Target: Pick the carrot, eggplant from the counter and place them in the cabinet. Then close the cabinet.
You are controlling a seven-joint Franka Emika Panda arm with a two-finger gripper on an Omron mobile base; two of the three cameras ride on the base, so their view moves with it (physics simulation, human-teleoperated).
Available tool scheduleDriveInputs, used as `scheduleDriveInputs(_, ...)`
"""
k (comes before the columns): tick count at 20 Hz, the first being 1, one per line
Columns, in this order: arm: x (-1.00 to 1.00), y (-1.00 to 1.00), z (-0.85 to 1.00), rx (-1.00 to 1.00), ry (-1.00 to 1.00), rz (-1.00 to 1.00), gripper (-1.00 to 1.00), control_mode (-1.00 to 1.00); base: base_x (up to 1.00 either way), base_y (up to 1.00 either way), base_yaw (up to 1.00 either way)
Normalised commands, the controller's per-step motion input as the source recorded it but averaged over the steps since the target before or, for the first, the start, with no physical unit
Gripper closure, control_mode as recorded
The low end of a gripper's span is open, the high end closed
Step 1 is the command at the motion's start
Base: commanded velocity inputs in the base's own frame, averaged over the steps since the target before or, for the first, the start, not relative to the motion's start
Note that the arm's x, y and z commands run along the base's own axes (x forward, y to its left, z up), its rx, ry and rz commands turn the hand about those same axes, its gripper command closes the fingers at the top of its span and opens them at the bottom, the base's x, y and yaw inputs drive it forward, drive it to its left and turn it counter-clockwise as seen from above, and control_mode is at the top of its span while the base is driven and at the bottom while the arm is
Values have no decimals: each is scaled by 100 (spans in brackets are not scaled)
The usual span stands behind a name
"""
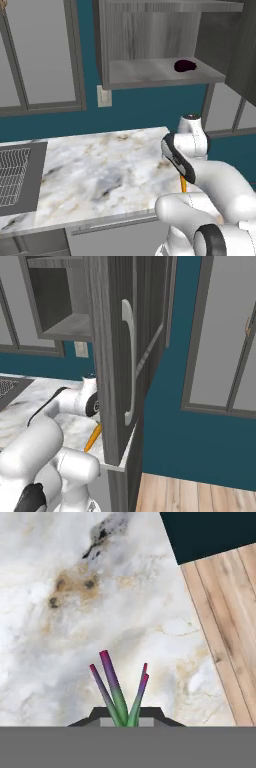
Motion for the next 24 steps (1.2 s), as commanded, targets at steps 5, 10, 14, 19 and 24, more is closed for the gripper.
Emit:
scheduleDriveInputs(5,0,50,100,-28,0,8,100,-100,0,0,0)
scheduleDriveInputs(10,0,25,100,-36,0,17,100,-100,0,0,0)
scheduleDriveInputs(14,0,10,100,-41,-3,21,100,-100,0,0,0)
scheduleDriveInputs(19,0,7,100,-41,-7,33,100,-100,0,0,0)
scheduleDriveInputs(24,0,13,100,-42,-3,45,100,-100,0,0,0)
